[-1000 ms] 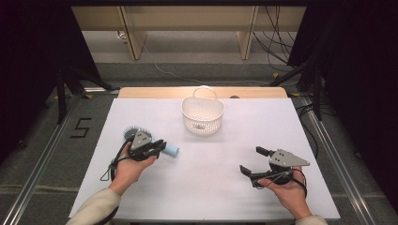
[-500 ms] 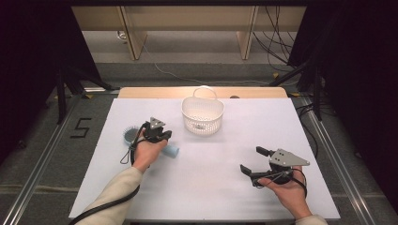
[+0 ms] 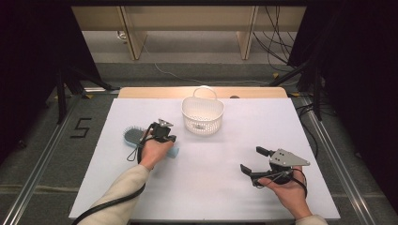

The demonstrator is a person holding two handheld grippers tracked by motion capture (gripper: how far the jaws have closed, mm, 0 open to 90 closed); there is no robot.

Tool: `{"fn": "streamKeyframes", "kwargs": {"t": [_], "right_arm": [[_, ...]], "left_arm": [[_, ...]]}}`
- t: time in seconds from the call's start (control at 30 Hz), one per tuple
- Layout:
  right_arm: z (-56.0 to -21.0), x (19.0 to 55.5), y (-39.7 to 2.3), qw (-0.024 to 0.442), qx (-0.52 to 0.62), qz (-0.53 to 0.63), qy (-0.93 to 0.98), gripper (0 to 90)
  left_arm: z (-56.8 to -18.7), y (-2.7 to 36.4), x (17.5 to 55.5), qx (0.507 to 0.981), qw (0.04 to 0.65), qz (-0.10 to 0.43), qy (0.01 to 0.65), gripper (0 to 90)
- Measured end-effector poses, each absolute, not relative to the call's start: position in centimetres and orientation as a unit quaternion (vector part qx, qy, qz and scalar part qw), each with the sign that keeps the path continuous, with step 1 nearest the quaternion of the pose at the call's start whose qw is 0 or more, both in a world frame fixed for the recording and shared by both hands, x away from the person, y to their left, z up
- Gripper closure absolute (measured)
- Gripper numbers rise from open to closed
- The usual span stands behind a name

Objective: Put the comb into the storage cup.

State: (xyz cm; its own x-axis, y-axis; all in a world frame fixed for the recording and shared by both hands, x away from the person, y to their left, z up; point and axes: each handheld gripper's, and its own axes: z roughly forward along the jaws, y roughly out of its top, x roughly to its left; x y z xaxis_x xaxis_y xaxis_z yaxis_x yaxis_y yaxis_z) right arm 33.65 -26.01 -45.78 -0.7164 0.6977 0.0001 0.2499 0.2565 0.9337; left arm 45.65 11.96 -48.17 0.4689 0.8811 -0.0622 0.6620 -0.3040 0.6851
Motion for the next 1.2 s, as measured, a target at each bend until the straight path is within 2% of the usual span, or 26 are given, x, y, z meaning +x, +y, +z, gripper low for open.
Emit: {"fn": "streamKeyframes", "kwargs": {"t": [0.6,1.2], "right_arm": [[-45.8,33.7,-26.0,0.209,0.31,0.526,0.764,11.4],[-45.8,33.6,-25.9,0.206,0.306,0.525,0.767,12.4]], "left_arm": [[-48.2,12.0,45.2,0.811,0.293,0.157,0.481,89.8],[-48.0,13.8,42.2,0.834,0.276,0.136,0.458,89.8]]}}
